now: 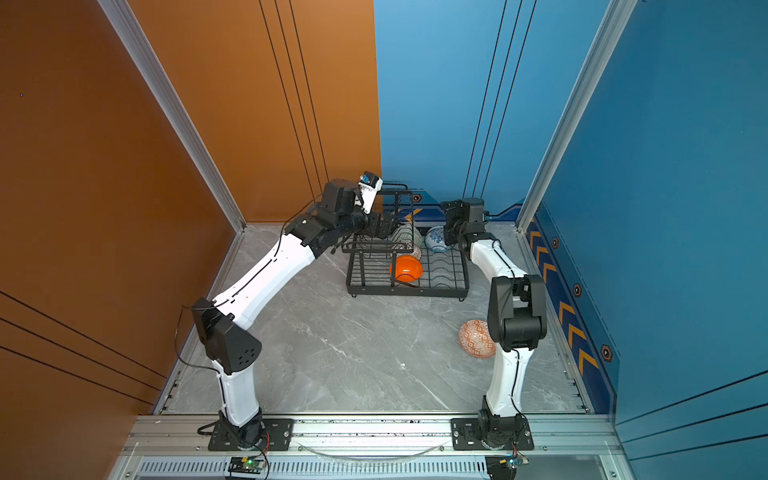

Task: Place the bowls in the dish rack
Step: 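Open the right gripper and withdraw it away from the rack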

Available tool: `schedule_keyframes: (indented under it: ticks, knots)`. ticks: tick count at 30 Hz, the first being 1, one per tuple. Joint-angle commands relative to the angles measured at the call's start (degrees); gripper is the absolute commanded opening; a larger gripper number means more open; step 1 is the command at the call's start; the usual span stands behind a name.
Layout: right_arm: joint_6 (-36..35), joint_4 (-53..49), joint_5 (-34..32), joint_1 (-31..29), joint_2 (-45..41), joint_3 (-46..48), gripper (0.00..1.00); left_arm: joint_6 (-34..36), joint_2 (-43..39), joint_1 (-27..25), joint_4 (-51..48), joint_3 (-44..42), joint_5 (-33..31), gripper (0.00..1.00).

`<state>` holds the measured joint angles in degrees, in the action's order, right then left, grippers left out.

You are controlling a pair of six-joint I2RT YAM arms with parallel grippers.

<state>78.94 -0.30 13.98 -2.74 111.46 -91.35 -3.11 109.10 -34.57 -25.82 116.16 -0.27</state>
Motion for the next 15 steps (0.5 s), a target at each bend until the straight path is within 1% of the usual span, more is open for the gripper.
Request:
schedule_keyframes:
  ticks: [1,6,10,15]
  knots:
    - [-8.06,-13.04,0.47,2.63,-3.63,-2.98,1.00,2.64,-2.85,-0.05,4.90,-0.23,-2.47,0.98]
    - [-16.58,-26.80,-2.56,7.95,-6.45,-5.89,1.00,2.03,-2.09,-0.02,4.90,1.03,-0.84,0.98]
    - [-22.09,-34.66,-5.75,13.11,-8.15,-4.33,1.00,0.92,-1.44,-0.24,5.50,1.26,0.00,0.98]
    - [-25.42,-38.45,-4.73,17.87,-7.54,-0.92,0.97,0.48,-1.52,-0.37,5.52,1.01,0.23,0.98]
